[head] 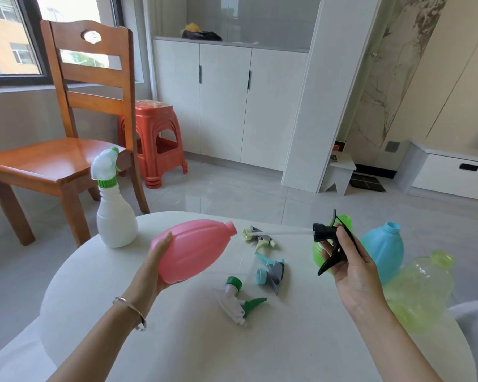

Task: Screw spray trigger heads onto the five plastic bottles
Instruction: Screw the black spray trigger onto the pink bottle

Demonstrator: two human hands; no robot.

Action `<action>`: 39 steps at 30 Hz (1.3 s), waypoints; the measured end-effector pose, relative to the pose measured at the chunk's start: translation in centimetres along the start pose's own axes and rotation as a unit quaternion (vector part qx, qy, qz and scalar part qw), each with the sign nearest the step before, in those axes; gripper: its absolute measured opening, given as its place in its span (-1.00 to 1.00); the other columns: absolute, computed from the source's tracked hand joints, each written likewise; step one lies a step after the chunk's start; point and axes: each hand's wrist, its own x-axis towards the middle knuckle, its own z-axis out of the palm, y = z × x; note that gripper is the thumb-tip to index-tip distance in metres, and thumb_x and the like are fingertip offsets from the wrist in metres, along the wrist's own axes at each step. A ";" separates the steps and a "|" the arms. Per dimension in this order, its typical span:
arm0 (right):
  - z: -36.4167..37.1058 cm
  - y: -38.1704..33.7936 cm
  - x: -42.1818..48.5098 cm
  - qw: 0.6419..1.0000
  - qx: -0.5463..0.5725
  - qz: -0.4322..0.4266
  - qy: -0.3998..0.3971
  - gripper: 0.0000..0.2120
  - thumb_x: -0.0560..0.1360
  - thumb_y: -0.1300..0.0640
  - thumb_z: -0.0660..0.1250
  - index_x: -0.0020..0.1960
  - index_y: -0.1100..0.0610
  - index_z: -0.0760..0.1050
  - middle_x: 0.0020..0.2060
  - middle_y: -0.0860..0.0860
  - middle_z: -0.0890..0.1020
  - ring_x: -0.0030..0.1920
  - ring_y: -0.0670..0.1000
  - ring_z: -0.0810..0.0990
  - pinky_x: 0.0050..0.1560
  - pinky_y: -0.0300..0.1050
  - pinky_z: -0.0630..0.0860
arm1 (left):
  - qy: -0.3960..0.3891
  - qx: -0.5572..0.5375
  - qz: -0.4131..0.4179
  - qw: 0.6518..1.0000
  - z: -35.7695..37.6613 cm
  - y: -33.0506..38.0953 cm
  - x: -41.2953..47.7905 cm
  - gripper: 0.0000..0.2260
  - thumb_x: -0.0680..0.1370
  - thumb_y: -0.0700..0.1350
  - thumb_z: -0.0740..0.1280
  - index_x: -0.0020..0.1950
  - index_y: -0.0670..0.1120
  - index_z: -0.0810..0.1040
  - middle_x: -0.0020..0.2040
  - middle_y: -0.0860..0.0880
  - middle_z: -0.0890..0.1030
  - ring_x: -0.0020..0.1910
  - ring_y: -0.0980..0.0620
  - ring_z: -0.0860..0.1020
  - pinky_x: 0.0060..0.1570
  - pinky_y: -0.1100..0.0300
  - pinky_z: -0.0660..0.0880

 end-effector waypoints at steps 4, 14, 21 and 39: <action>0.3 0.4 -0.2 1.000 0.009 0.016 -0.009 -0.71 0.14 0.04 0.49 -0.14 0.03 0.63 -0.30 -0.11 0.70 -0.25 -0.10 0.69 -0.33 -0.31 0.55 | -0.014 0.012 -0.012 1.000 0.3 -0.1 -0.1 -0.65 0.31 0.19 0.27 0.05 0.12 0.46 0.02 -0.07 0.59 -0.07 -0.04 0.62 -0.22 0.06 0.64; 1.6 1.9 -1.2 0.996 -0.055 0.046 -0.057 -0.78 0.15 0.05 0.48 -0.20 0.01 0.70 -0.26 -0.09 0.72 -0.22 -0.11 0.69 -0.30 -0.29 0.56 | -0.090 0.046 -0.032 0.994 1.4 -0.7 -1.0 -0.23 -0.07 0.37 0.50 0.08 0.13 0.51 -0.13 0.03 0.72 -0.14 0.03 0.69 -0.28 0.14 0.63; 1.2 0.3 0.0 1.000 0.023 0.017 -0.004 -0.92 0.44 0.14 0.35 -0.09 0.03 0.60 -0.27 -0.12 0.70 -0.21 -0.12 0.69 -0.33 -0.33 0.53 | 0.007 -0.058 -0.046 0.997 1.1 0.1 0.2 -0.59 0.25 0.18 0.33 0.03 0.06 0.47 0.00 -0.10 0.56 -0.11 -0.08 0.58 -0.28 0.01 0.61; 3.1 2.9 -1.7 0.985 -0.096 0.065 -0.131 -0.70 0.19 0.05 0.50 -0.09 0.07 0.67 -0.19 0.00 0.72 -0.19 -0.07 0.67 -0.38 -0.28 0.50 | -0.089 -0.001 -0.117 0.989 2.6 -0.8 -0.9 -0.61 0.32 0.16 0.34 0.09 0.06 0.47 0.01 -0.14 0.59 -0.28 -0.03 0.69 -0.36 0.03 0.64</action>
